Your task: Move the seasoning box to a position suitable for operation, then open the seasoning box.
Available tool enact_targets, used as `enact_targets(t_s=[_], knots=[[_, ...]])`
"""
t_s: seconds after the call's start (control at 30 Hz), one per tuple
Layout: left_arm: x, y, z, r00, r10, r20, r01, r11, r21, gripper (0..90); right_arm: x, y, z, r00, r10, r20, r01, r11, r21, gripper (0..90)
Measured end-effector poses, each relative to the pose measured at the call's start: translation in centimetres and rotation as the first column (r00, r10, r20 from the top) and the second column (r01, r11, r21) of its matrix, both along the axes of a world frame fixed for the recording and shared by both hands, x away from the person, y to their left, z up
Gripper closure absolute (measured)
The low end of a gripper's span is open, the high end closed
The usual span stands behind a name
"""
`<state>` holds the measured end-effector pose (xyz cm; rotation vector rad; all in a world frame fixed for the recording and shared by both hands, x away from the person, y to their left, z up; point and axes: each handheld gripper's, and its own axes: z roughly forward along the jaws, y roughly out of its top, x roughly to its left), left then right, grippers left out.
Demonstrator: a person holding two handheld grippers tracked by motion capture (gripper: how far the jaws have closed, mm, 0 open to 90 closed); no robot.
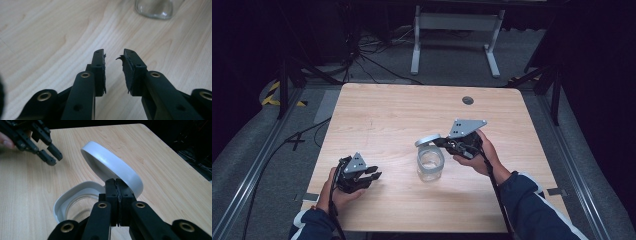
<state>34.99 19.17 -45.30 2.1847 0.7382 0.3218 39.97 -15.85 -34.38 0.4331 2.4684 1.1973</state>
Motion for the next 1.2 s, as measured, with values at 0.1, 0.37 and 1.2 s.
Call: enact_targets(t_s=[0.1,0.37,1.2], knots=[[-0.3,0.4,-0.2,1.0,-0.001,-0.01,0.001,1.0,-0.006,70.4,0.5,0.2,-0.1,1.0,-0.006,-0.001,0.006,1.0,0.0,89.2],[-0.3,0.9,-0.8,0.9999,0.008,-0.012,-0.008,0.9998,-0.015,67.4,1.2,0.5,-0.2,0.9998,-0.02,-0.001,0.02,1.0,-0.018,89.2],[-0.1,1.6,-2.7,0.9997,0.023,0.0,-0.023,0.9997,0.007,62.1,0.2,-2.4,0.3,0.9986,-0.049,0.021,0.05,0.998,-0.045,80.8]])
